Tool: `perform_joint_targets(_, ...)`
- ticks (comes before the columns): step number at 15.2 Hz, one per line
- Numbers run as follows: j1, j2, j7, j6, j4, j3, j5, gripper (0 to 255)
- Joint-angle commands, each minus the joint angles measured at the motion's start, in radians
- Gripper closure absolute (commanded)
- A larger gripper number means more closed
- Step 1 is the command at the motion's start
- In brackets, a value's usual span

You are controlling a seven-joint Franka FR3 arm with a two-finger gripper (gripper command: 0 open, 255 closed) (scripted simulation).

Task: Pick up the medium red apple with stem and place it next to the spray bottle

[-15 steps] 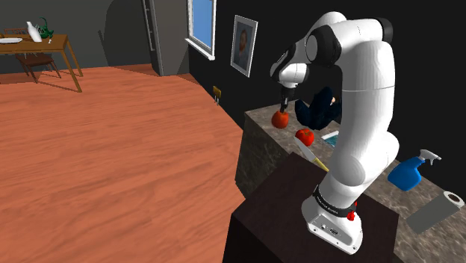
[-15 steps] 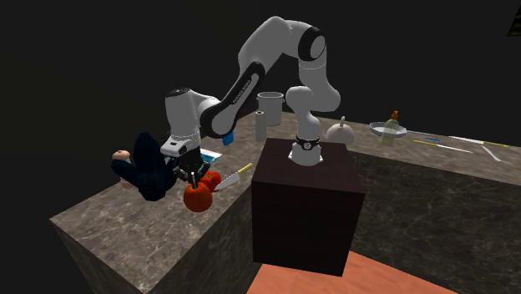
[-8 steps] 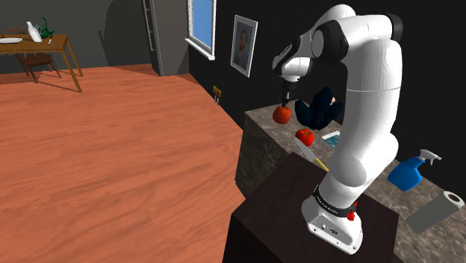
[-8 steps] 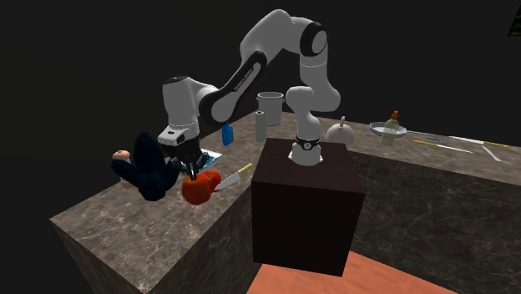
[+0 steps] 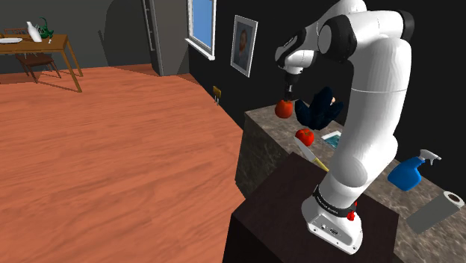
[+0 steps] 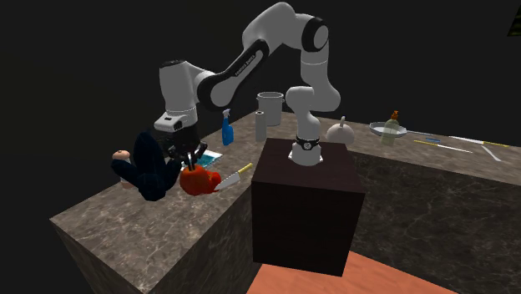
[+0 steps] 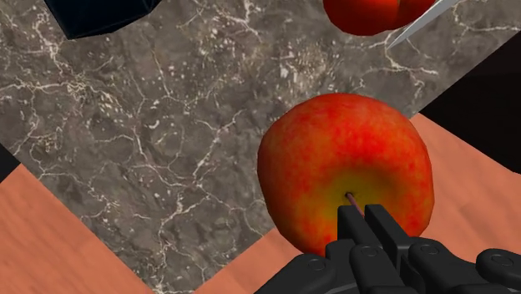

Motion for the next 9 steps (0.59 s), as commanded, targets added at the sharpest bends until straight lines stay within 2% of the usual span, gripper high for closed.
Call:
perform_joint_targets(1, 0.003, -0.013, 0.006, -0.022, 0.012, -0.005, -0.010, 255)
perform_joint_targets(9, 0.015, -0.064, 0.029, -0.113, 0.060, -0.021, -0.048, 255)
